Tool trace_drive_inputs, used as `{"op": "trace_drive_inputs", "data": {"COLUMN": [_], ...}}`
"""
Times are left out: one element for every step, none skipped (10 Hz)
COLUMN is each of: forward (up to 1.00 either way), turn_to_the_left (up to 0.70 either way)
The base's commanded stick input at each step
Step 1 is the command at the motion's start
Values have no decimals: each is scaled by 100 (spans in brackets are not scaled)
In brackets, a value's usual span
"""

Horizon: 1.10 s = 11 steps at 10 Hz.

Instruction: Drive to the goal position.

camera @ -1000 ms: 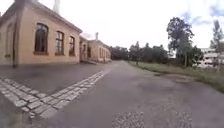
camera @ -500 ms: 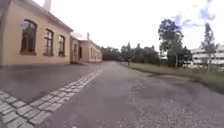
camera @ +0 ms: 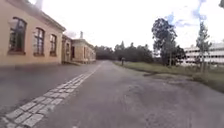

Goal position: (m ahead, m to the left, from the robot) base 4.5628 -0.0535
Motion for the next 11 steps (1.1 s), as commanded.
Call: {"op": "trace_drive_inputs", "data": {"forward": [70, 70, 70, 70, 70, 70, 70, 70, 70, 70, 70], "turn_to_the_left": [0, 0, 0, 0, 0, 0, 0, 0, 0, 0, 0]}}
